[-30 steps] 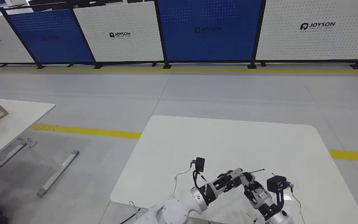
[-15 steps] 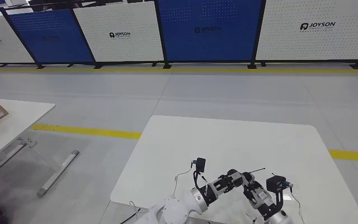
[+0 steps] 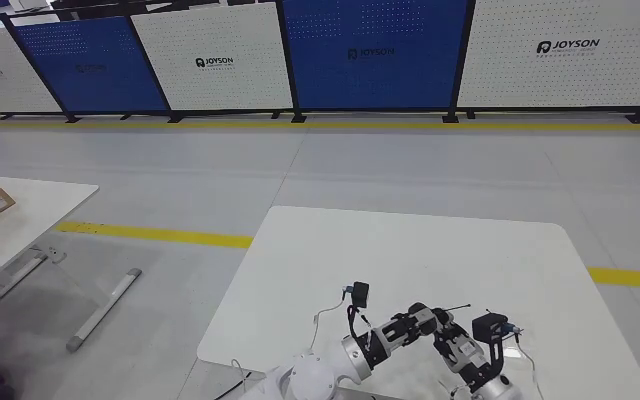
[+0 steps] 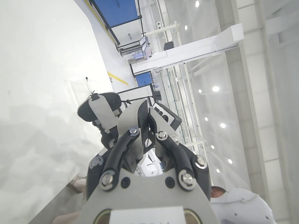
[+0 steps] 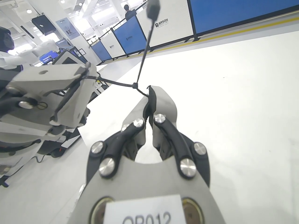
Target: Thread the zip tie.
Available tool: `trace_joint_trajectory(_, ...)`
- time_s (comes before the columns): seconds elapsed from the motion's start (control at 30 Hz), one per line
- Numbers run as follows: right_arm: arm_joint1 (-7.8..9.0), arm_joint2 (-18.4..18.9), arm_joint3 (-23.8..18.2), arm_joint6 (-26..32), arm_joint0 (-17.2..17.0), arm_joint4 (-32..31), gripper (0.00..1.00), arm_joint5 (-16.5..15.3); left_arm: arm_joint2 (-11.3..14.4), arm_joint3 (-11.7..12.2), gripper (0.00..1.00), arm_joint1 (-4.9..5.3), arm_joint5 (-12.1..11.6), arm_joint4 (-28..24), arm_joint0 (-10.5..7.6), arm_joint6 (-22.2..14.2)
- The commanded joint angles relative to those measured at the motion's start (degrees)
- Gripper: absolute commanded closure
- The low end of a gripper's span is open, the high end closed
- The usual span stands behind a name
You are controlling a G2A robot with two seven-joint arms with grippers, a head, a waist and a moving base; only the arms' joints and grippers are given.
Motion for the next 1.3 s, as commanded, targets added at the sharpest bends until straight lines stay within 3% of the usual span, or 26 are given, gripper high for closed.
trace_joint_trajectory(0.0, -0.03, -0.1, 0.1, 0.1, 0.0, -0.2, 1.00, 0.1, 0.0, -0.2, 1.00, 0.02, -0.3, 0.2, 0.12, 0.0)
trace_joint_trajectory(0.77, -0.30, -0.3, 0.0, 1.3, 0.3, -1.7, 1.00, 0.4, -0.5, -4.7, 1.00, 0.63, -1.7, 2.5, 2.47, -0.5)
trace_joint_trajectory(1.27, -0.59, -0.8, 1.1, 1.5, 1.1, -1.2, 1.00, 0.2, -0.7, -6.3, 1.00, 0.95, -2.0, 3.6, 3.34, -0.5)
